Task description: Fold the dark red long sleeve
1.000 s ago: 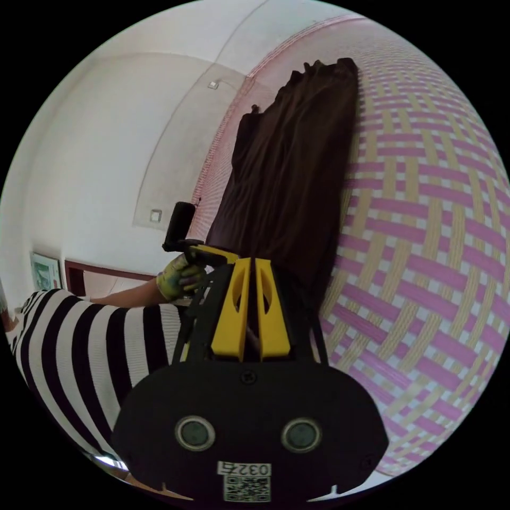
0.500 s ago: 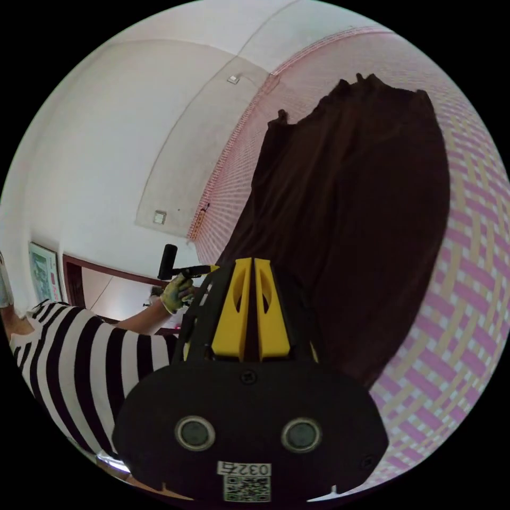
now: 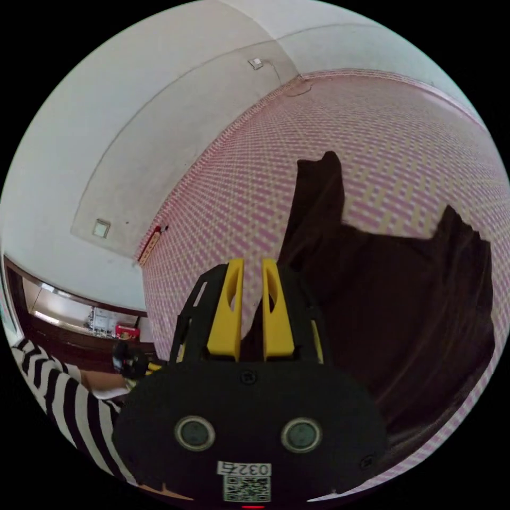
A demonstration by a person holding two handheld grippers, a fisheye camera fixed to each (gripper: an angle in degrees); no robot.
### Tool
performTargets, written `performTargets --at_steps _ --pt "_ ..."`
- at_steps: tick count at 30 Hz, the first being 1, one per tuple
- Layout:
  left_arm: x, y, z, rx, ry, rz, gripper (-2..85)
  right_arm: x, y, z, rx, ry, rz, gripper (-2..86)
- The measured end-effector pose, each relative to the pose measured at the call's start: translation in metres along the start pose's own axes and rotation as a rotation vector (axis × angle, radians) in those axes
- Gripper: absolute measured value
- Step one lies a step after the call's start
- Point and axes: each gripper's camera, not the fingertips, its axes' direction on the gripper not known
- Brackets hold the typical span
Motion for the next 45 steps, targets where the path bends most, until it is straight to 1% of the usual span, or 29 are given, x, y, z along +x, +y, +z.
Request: performTargets --at_steps 2,3,5,8,12,14,17,19,21,22,23,24,25,26,27,28,29,31,34,35,39,42,45 --pt "-0.013 0.004 -0.003 0.009 0.027 0.014 -1.0 -0.004 -0.055 0.03 -0.028 0.045 0.023 7.0" --pt "-0.017 0.005 -0.004 0.011 0.038 0.01 -1.0 -0.004 -0.069 0.037 -0.037 0.058 0.03 7.4" --pt "-0.037 0.01 -0.007 0.031 0.116 -0.021 -1.0 -0.003 -0.117 0.065 -0.064 0.119 0.056 8.6" --pt "-0.06 0.018 -0.014 0.082 0.176 -0.069 -0.9 -0.001 -0.17 0.1 -0.106 0.195 0.068 9.9" --pt "-0.085 0.026 -0.023 0.135 0.213 -0.142 -0.9 -0.005 -0.218 0.137 -0.126 0.251 0.071 10.9" --pt "-0.097 0.03 -0.033 0.185 0.239 -0.174 -0.9 -0.011 -0.242 0.161 -0.15 0.334 0.064 12.0" --pt "-0.109 0.033 -0.045 0.221 0.227 -0.195 -0.9 -0.019 -0.26 0.185 -0.172 0.417 0.058 12.4" --pt "-0.118 0.033 -0.05 0.233 0.224 -0.216 -0.9 -0.023 -0.267 0.196 -0.183 0.467 0.078 11.0" --pt "-0.125 0.034 -0.053 0.248 0.226 -0.231 -0.9 -0.028 -0.273 0.201 -0.182 0.515 0.089 7.5" --pt "-0.129 0.035 -0.056 0.257 0.22 -0.239 -0.9 -0.031 -0.275 0.204 -0.19 0.563 0.095 4.3" --pt "-0.133 0.035 -0.058 0.264 0.211 -0.246 -0.9 -0.037 -0.278 0.208 -0.22 0.595 0.074 3.9" --pt "-0.134 0.036 -0.06 0.267 0.208 -0.249 -0.9 -0.04 -0.279 0.209 -0.237 0.587 0.063 3.6" --pt "-0.135 0.037 -0.063 0.275 0.207 -0.253 -0.9 -0.049 -0.281 0.21 -0.252 0.506 0.039 3.5" --pt "-0.136 0.037 -0.066 0.282 0.208 -0.255 -0.9 -0.065 -0.281 0.204 -0.214 0.362 0.002 3.4" --pt "-0.136 0.038 -0.067 0.283 0.209 -0.254 -0.9 -0.075 -0.28 0.199 -0.184 0.286 -0.022 3.4" --pt "-0.135 0.038 -0.068 0.278 0.213 -0.248 -0.9 -0.099 -0.277 0.192 -0.139 0.14 -0.071 3.4" --pt "-0.135 0.038 -0.068 0.266 0.22 -0.244 -0.8 -0.124 -0.272 0.189 -0.144 -0.005 -0.122 3.5" --pt "-0.134 0.042 -0.068 0.257 0.229 -0.248 -0.6 -0.16 -0.258 0.189 -0.173 -0.139 -0.188 3.6" --pt "-0.135 0.051 -0.066 0.218 0.235 -0.28 0.4 -0.216 -0.214 0.194 -0.213 -0.135 -0.295 3.6" --pt "-0.136 0.057 -0.065 0.202 0.229 -0.303 2.0 -0.231 -0.194 0.196 -0.215 -0.147 -0.316 3.6" --pt "-0.135 0.078 -0.07 0.173 0.213 -0.349 3.7 -0.269 -0.139 0.193 -0.212 -0.183 -0.365 3.6" --pt "-0.128 0.098 -0.076 0.141 0.182 -0.35 4.1 -0.285 -0.121 0.168 -0.175 -0.183 -0.389 3.7" --pt "-0.123 0.118 -0.077 0.115 0.186 -0.356 5.5 -0.298 -0.119 0.112 -0.069 -0.226 -0.391 3.7"
